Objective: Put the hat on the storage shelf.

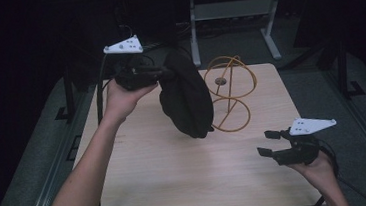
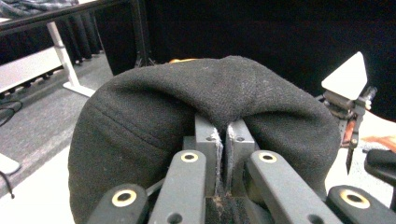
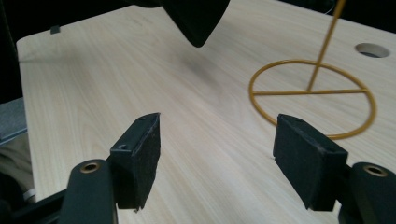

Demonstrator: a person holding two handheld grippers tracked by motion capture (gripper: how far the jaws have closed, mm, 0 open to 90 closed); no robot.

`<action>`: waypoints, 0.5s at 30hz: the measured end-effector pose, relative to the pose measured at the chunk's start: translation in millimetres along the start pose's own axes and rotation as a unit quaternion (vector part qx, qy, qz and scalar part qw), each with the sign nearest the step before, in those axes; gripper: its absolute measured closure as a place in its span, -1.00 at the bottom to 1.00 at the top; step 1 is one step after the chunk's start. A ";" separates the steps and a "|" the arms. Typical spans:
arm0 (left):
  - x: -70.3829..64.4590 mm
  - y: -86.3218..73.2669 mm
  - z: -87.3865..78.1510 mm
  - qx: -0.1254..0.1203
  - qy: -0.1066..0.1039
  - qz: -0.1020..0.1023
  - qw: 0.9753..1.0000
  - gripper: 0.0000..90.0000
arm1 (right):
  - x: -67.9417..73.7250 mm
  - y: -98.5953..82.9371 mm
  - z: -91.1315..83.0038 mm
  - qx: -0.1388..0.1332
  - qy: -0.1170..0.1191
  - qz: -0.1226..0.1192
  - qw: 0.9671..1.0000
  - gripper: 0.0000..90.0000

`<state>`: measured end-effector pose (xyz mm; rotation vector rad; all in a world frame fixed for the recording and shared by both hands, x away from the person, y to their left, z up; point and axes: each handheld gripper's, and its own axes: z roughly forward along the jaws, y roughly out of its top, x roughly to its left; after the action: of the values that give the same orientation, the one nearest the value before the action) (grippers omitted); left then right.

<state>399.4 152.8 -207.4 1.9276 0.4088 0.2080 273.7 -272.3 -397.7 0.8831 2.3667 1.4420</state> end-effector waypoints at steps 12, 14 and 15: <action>10.2 66.3 39.7 0.018 -0.010 0.020 1.000 0.93 | -9.3 -4.0 -16.1 -0.028 -0.018 0.014 0.999 -0.30; 11.9 78.0 51.9 0.019 -0.013 0.019 1.000 0.93 | -10.8 -4.3 -17.1 -0.031 -0.020 0.016 0.999 -0.29; 12.6 82.7 58.0 0.022 -0.012 0.017 1.000 0.93 | -11.5 -4.5 -17.5 -0.033 -0.020 0.017 0.999 -0.29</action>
<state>445.5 79.5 -154.0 1.9791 0.3663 0.1994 272.6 -293.5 -394.2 0.9315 2.2717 1.4914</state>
